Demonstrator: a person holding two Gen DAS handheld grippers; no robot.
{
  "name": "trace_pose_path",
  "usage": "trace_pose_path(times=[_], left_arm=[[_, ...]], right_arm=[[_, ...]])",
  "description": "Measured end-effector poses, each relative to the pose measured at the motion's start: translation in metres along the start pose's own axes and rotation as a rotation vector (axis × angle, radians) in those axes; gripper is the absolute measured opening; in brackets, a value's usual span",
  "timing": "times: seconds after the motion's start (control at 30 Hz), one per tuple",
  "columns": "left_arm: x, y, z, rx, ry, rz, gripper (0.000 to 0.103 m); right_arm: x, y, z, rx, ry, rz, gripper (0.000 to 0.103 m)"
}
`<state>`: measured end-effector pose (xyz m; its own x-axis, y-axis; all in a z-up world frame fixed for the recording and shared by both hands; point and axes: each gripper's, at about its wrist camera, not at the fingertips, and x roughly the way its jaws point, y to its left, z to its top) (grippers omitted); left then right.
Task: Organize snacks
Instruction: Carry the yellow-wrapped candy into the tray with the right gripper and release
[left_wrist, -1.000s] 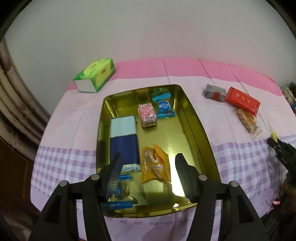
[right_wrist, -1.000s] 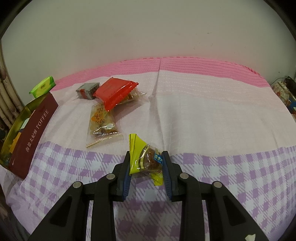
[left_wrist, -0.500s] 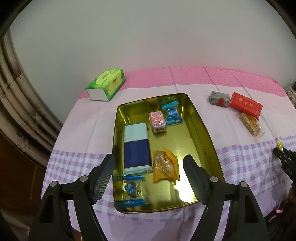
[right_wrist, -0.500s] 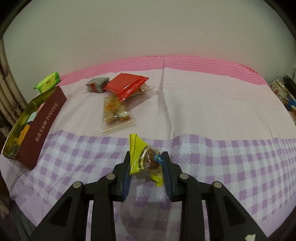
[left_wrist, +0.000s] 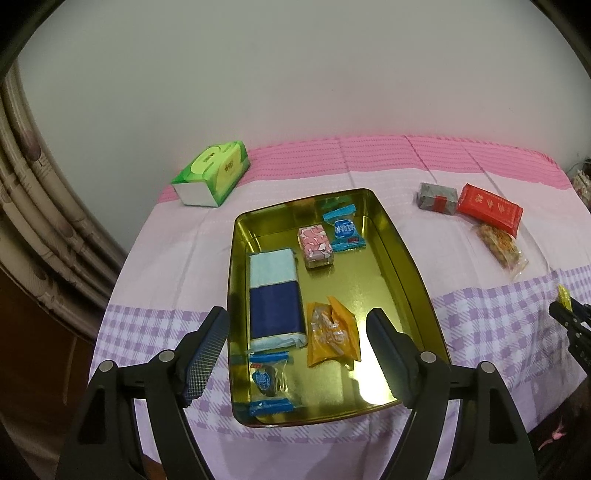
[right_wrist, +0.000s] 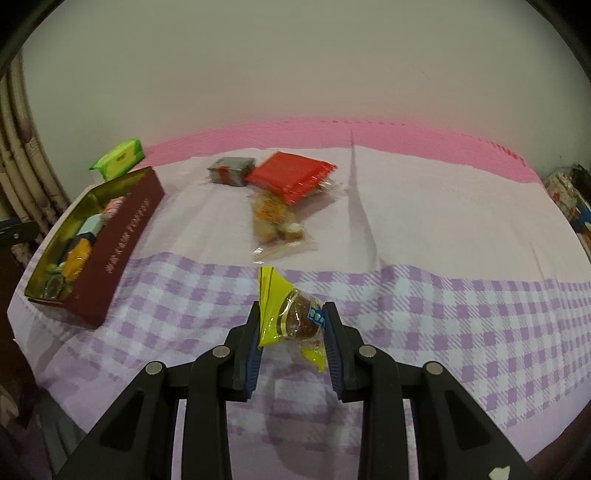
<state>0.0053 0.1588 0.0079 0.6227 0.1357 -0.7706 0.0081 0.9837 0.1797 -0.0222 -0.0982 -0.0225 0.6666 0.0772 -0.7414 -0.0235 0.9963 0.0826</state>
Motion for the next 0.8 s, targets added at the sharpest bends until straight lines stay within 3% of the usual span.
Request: trace_pose_path(times=[0.47, 0.8], left_arm=[[-0.001, 0.034, 0.006, -0.119, -0.016, 0.083, 0.077], [0.004, 0.061, 0.007, -0.224, 0.005, 0.136, 0.078]], right_arm=[[-0.031, 0.076, 0.039, -0.132, -0.072, 0.121, 0.028], [-0.006, 0.157, 0.073, -0.223, -0.048, 0.281, 0.028]])
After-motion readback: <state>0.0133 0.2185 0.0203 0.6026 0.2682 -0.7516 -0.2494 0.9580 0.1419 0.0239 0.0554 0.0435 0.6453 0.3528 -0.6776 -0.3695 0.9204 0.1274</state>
